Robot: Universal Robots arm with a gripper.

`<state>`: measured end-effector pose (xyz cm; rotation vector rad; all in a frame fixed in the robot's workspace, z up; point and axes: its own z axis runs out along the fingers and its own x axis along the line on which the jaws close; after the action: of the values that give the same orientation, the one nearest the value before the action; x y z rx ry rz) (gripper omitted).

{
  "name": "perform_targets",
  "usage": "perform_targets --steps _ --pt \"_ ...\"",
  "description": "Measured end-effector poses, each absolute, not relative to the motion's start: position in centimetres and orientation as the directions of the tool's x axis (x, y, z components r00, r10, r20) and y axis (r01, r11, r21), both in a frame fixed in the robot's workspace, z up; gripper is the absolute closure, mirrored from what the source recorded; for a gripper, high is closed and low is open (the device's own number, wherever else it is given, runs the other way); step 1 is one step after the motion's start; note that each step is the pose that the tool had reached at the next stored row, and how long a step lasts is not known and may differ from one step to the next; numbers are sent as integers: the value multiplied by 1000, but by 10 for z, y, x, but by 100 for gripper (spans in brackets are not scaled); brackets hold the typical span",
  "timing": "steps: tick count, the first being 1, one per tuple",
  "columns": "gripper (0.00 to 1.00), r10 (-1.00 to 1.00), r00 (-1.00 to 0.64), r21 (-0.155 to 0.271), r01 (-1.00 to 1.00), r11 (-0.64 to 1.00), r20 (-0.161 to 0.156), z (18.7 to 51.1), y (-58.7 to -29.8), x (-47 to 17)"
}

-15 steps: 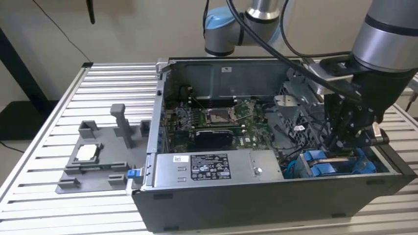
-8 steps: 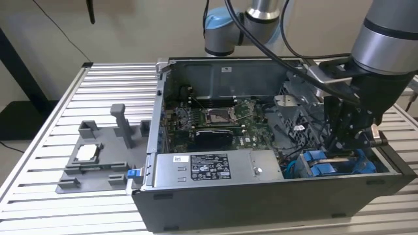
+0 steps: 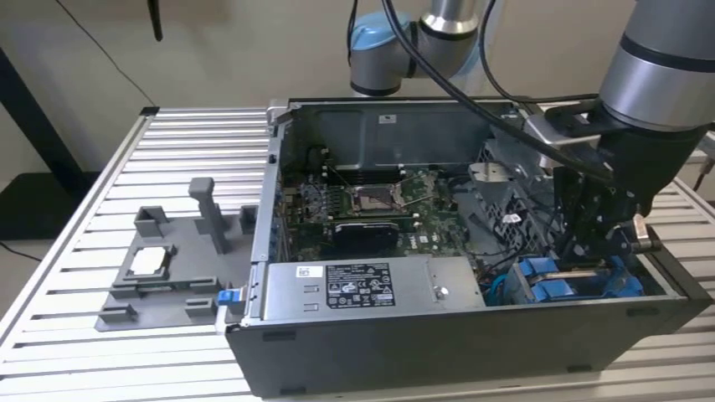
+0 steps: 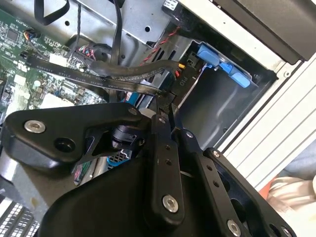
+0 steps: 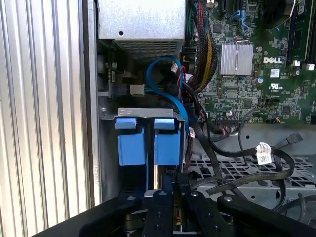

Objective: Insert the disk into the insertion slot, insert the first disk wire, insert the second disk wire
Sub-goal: 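Insert the second disk wire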

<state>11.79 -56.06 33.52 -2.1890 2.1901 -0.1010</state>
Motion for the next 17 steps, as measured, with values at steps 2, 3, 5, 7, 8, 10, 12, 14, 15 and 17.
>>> perform_targets --steps 2,3,5,7,8,10,12,14,15,17 --pt "84 -1000 -1 -77 -997 0 15 335 -561 118" --pt "84 -1000 -1 -77 -997 0 15 335 -561 118" --pt "83 -1000 -1 -77 -997 0 14 335 -561 118" --pt "76 -1000 -2 -77 -997 0 14 336 -561 118" --pt "76 -1000 -2 -77 -997 1 14 338 -561 118" --pt "76 -1000 -2 -77 -997 1 15 345 -561 118" --pt "76 -1000 -2 -77 -997 1 14 353 -561 118" --pt "76 -1000 -2 -78 -997 1 14 360 -561 118" --pt "76 -1000 -2 -79 -997 1 14 362 -561 118" --pt "76 -1000 -2 -86 -996 1 14 364 -561 116"
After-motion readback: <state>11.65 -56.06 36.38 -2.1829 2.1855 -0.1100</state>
